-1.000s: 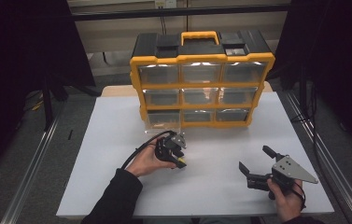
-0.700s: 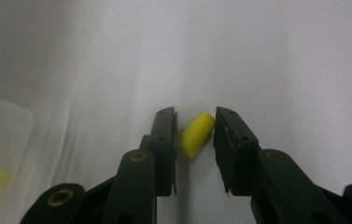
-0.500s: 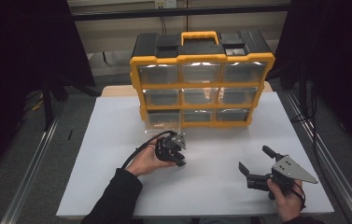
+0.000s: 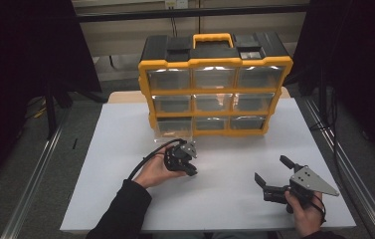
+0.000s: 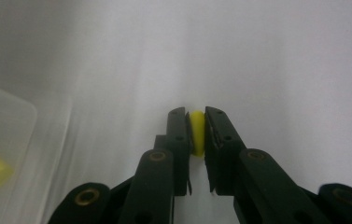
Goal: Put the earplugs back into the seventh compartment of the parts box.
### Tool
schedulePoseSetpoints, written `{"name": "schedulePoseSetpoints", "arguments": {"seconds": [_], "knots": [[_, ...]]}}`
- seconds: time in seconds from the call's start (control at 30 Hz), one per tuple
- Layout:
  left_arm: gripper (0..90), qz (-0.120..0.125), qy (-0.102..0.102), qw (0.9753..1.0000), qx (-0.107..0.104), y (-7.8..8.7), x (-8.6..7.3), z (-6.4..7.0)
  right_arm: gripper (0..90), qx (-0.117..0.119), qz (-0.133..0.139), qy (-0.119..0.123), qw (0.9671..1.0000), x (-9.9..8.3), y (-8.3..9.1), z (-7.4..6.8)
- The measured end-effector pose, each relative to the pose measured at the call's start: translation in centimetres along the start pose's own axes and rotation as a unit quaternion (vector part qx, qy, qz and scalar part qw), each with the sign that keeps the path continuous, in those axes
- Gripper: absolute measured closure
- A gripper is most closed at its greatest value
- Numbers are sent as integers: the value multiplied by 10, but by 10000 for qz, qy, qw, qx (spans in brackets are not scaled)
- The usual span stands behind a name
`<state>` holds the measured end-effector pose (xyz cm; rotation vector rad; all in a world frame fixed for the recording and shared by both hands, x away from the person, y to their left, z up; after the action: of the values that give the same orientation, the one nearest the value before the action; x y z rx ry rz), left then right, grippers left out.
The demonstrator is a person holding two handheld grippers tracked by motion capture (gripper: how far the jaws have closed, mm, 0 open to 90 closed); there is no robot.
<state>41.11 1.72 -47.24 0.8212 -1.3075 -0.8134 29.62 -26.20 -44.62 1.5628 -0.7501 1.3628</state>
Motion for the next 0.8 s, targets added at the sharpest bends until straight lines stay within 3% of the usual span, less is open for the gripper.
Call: {"name": "schedulePoseSetpoints", "arguments": {"seconds": [0.03,0.2,0.3,0.33,0.37,0.67,0.8], "knots": [[809,75,17,9999,120,0,0,0,0,1,0,-1,10000,0,0,0],[810,188,12,9998,51,8,2,0,0,17,-3,2,10000,0,0,0],[810,331,52,9993,155,10,2,0,0,17,-2,2,10000,0,0,0],[809,302,40,9995,76,12,1,0,0,16,0,3,10000,0,0,0],[810,363,65,9992,165,12,1,0,0,15,-3,-2,10000,0,1,0],[809,492,108,9984,256,22,-1,1,0,1,16,-6,10000,0,1,0],[809,698,87,9969,359,27,-1,3,0,4,17,-10,10000,0,1,0]]}}
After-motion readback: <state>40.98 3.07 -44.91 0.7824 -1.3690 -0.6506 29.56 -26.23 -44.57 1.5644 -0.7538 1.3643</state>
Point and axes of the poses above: each handheld gripper's, and its own axes: y roughly backward along the jaws, x roughly out of its top, z roughly to its right, the point moved 5 cm from there along -y, roughly forward along the jaws, and after that the axes turned 3 degrees about -z, right-handed, at the moved point
